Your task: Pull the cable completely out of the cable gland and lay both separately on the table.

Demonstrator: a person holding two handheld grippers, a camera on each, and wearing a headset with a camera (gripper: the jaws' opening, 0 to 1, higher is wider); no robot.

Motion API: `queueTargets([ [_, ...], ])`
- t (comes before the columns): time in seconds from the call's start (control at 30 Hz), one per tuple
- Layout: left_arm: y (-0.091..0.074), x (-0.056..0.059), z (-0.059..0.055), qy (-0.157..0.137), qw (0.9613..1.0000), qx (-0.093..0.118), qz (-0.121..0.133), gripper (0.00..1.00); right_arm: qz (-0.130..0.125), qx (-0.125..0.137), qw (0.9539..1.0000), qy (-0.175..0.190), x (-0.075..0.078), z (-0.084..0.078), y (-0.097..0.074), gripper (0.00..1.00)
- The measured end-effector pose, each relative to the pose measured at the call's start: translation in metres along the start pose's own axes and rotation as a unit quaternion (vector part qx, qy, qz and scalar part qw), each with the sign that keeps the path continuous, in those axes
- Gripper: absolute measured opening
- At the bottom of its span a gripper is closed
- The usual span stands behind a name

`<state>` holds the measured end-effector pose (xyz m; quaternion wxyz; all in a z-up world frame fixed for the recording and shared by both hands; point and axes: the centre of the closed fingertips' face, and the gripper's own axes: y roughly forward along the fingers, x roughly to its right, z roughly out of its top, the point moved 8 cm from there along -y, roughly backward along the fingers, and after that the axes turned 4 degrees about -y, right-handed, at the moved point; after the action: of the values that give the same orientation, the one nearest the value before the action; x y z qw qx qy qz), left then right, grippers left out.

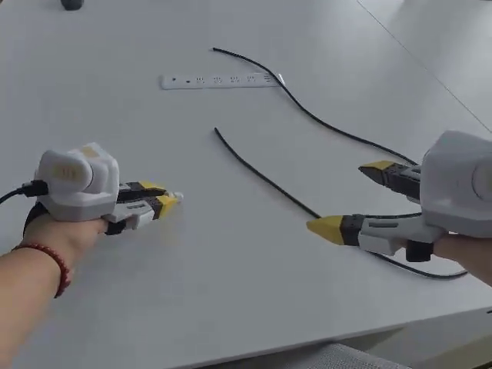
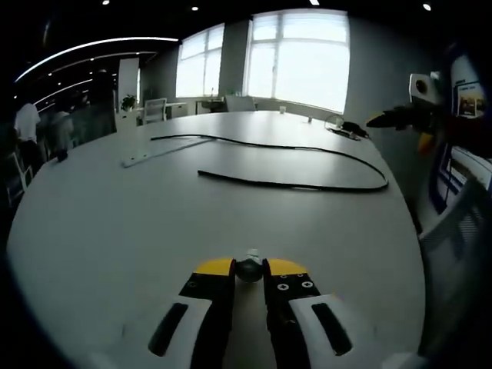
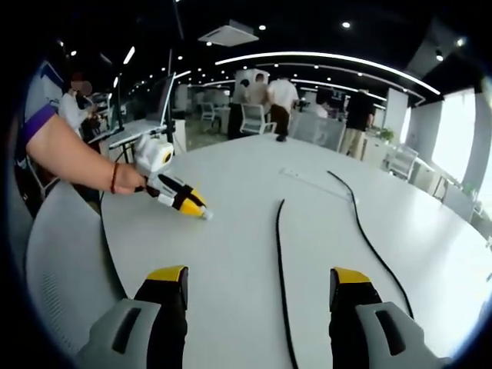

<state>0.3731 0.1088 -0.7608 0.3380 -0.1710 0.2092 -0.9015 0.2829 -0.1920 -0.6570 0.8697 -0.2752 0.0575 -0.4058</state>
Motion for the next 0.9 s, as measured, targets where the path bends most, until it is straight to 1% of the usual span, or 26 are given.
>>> queueTargets([
  [0.1, 0.000, 0.001, -0.003, 0.006, 1.0000, -0.004, 0.000, 0.16, 0.000, 0.000, 1.0000, -0.002, 0.000, 0.000, 0.000, 0.75],
  [0.3, 0.002, 0.003, -0.004, 0.010, 0.9999, -0.006, 0.001, 0.16, 0.001, -0.001, 1.0000, -0.006, 0.001, 0.000, -0.001, 0.75],
  [0.53, -0.004, 0.004, -0.002, 0.011, 0.9999, 0.010, 0.004, 0.17, 0.004, -0.003, 1.0000, -0.001, -0.001, -0.005, -0.003, 0.76],
  [0.57, -0.005, 0.004, -0.001, 0.012, 0.9998, 0.013, 0.004, 0.18, 0.004, -0.002, 1.0000, 0.000, -0.002, -0.006, -0.003, 0.76],
  [0.63, -0.008, 0.004, 0.002, 0.011, 0.9997, 0.020, 0.004, 0.24, 0.006, -0.002, 1.0000, 0.003, -0.002, -0.007, -0.003, 0.77],
  [0.7, -0.010, 0.004, 0.004, 0.006, 0.9996, 0.028, 0.003, 0.22, 0.008, -0.001, 1.0000, 0.005, -0.003, -0.008, -0.003, 0.77],
  [0.8, -0.012, 0.004, 0.005, 0.011, 0.9996, 0.026, 0.002, 0.22, 0.009, 0.001, 0.9999, 0.005, -0.003, -0.007, -0.002, 0.77],
  [0.9, -0.018, 0.005, 0.005, 0.016, 0.9995, 0.025, -0.005, 0.22, 0.013, 0.001, 0.9999, 0.002, -0.005, -0.006, 0.002, 0.77],
])
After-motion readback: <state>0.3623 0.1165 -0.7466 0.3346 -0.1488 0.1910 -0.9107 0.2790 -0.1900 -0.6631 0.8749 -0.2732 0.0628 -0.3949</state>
